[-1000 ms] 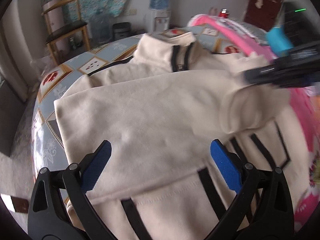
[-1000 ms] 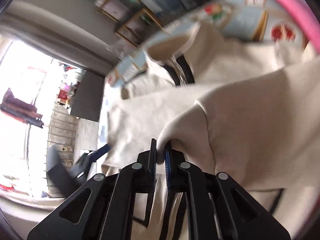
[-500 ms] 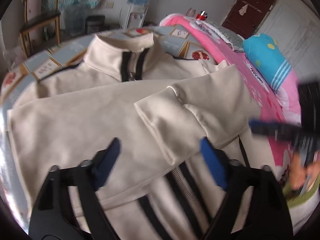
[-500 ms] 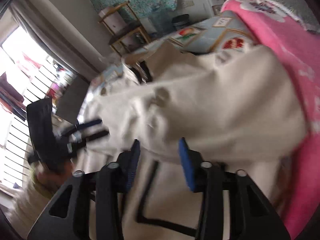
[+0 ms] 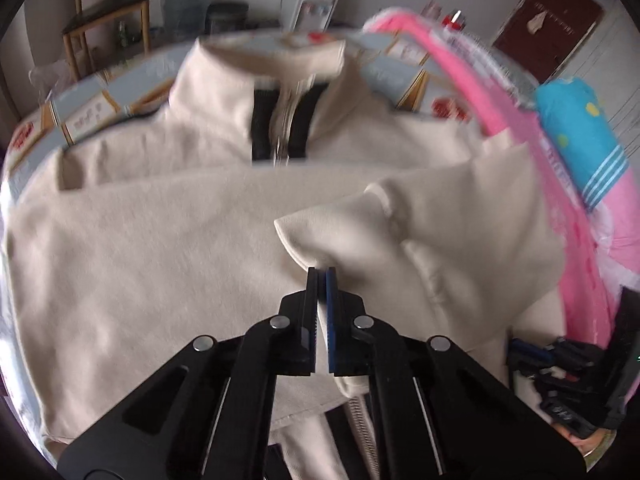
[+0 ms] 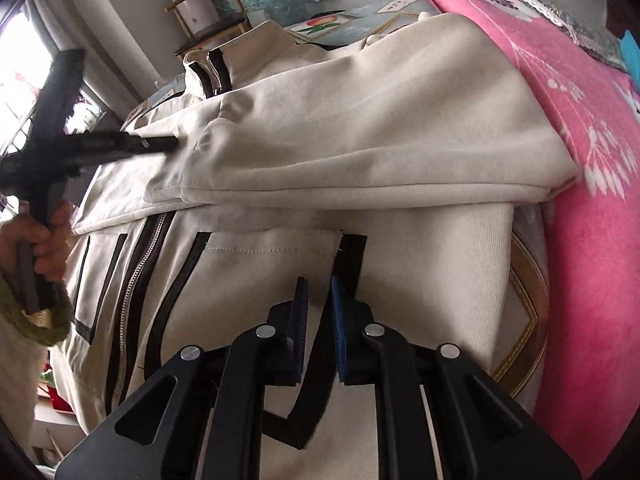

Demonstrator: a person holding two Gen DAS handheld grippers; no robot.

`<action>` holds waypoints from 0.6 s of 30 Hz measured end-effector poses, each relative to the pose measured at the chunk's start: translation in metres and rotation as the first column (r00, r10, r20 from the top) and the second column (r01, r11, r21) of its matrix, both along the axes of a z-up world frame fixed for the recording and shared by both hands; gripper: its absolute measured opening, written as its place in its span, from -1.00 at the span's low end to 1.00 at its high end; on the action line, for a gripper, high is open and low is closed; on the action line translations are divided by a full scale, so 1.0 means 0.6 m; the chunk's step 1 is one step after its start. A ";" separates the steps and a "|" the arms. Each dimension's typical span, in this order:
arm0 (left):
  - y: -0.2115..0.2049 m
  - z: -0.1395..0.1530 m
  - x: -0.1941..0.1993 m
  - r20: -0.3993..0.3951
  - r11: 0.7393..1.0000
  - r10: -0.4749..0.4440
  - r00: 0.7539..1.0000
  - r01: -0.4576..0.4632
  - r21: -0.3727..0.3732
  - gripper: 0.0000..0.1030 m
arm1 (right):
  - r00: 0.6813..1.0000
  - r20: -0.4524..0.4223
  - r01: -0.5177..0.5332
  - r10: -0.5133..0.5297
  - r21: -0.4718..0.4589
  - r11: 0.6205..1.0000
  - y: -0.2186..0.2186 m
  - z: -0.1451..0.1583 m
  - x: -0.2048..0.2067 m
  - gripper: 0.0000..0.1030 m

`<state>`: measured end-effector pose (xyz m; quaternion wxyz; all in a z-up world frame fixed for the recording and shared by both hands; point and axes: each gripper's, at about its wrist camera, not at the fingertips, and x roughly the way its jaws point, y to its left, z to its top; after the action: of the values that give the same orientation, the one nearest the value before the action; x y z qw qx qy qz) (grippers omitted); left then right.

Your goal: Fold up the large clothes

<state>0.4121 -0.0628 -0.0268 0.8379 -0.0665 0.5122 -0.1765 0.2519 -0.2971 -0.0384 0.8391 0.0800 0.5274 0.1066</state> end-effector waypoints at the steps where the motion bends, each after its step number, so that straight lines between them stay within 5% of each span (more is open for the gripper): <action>1: 0.006 0.027 -0.006 0.038 1.000 -0.001 0.999 0.002 -0.024 -0.94 | 1.000 0.002 -0.002 0.002 -0.003 1.000 0.000 0.000 -0.001 -0.77; 10: 0.119 0.206 -0.044 0.198 0.995 0.077 0.977 -0.062 -0.078 -0.94 | 1.000 0.006 -0.015 0.015 -0.032 0.999 0.005 0.001 -0.001 -0.77; 13: 0.180 0.203 -0.047 0.167 0.990 0.139 0.976 -0.131 -0.058 -0.94 | 1.000 0.007 -0.014 0.014 -0.032 0.999 0.005 0.003 -0.002 -0.77; 18: 0.269 0.127 -0.050 0.055 0.968 0.250 0.967 -0.250 -0.007 -0.94 | 1.000 0.002 -0.018 0.018 -0.050 0.999 0.017 0.003 0.003 -0.77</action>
<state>0.3821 0.0988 0.0495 0.8673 -0.1258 0.4764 -0.0712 0.2539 -0.2872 -0.0369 0.8404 0.0544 0.5296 0.1010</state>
